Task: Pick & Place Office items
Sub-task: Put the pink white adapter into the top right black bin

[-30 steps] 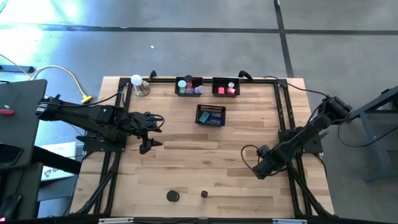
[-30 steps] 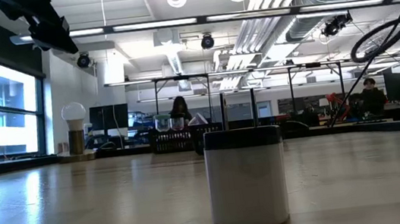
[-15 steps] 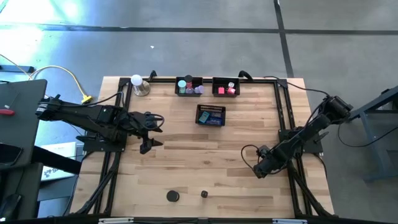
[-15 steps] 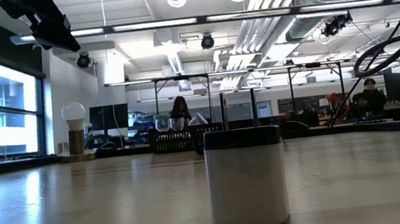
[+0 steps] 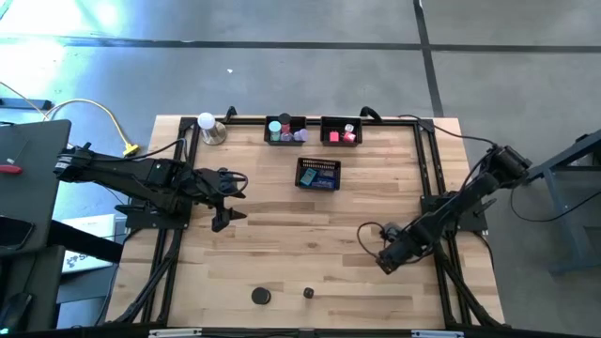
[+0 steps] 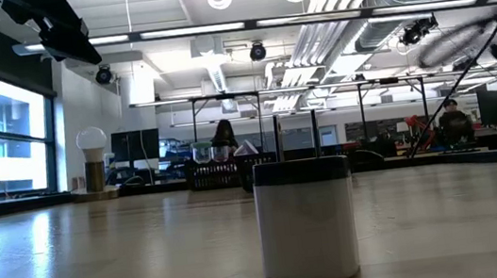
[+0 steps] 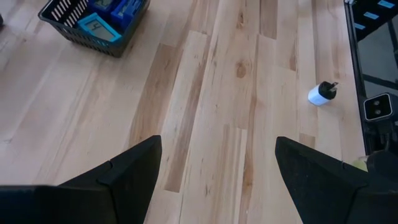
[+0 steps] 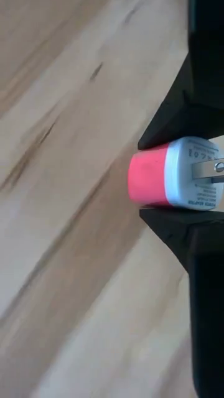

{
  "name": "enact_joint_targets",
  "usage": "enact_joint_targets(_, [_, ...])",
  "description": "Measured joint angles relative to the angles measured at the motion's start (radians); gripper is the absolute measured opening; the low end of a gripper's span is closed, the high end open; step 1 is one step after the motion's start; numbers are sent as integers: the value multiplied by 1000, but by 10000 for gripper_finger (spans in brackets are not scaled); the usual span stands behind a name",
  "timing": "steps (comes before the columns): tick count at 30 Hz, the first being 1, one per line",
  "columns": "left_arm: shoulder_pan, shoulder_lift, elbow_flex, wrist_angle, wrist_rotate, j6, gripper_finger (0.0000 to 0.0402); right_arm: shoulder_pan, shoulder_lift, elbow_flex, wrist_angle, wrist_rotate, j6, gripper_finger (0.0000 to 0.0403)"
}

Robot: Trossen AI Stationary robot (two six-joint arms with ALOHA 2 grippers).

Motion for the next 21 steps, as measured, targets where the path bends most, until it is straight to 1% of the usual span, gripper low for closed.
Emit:
enact_joint_targets(4, [0,0,0,0,0,0,306,-37,0,84,-15,101,-117,120])
enact_joint_targets(7, [0,0,0,0,0,3,306,-79,-1,172,-9,170,-258,120])
enact_joint_targets(9, [0,0,0,0,0,19,306,-118,-1,234,-43,198,-357,120])
enact_joint_targets(15, [0,0,0,-1,0,38,306,-291,-1,426,-123,268,-679,120])
enact_joint_targets(18, [0,0,0,-3,4,37,306,-396,-1,507,-135,271,-854,120])
enact_joint_targets(21, [0,0,0,-15,18,37,306,-506,-2,564,-138,268,-993,120])
